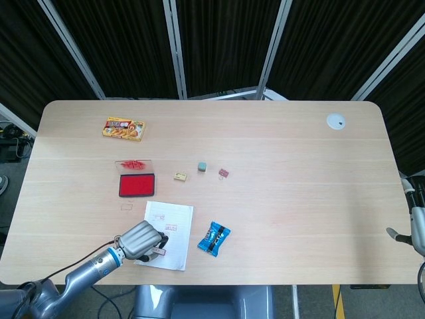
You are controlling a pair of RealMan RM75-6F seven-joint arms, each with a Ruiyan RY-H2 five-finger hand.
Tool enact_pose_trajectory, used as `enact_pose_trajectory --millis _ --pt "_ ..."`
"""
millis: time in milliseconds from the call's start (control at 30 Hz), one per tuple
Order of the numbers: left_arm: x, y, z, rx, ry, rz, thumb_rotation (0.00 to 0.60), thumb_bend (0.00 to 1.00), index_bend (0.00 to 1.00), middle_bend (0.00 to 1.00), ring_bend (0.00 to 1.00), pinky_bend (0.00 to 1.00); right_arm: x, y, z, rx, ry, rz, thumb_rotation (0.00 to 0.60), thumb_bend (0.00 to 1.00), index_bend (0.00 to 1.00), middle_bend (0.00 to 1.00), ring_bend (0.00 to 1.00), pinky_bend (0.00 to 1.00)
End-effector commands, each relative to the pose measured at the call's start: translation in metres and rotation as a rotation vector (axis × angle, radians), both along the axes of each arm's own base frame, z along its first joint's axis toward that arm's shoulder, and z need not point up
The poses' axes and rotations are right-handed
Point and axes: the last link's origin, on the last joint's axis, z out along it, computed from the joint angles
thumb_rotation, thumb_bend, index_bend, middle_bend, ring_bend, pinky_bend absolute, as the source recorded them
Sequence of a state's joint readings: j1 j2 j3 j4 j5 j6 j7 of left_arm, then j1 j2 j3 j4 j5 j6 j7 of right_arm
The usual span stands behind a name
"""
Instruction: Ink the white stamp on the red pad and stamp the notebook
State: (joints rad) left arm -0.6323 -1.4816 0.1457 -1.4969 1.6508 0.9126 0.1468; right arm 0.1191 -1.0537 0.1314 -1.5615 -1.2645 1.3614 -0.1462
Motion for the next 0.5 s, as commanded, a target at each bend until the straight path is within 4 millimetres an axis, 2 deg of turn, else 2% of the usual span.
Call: enact_pose_trajectory --millis 33,500 --pt "-0.0023 -0.0014 -0.0017 -0.004 0.007 0.005 0.600 0.40 0.62 0.58 0.85 0.88 -0.0001 0.0001 0.0000 0.000 0.000 0.000 0.600 0.00 0.00 0.00 0.00 0.00" --pt "-0.0098 -0.0073 -0.0100 -0.020 0.040 -0.004 0.600 0.40 0.62 0.59 0.85 0.88 -0.0005 0.0001 0.0005 -0.001 0.000 -0.001 0.600 0.00 0.00 0.00 0.00 0.00"
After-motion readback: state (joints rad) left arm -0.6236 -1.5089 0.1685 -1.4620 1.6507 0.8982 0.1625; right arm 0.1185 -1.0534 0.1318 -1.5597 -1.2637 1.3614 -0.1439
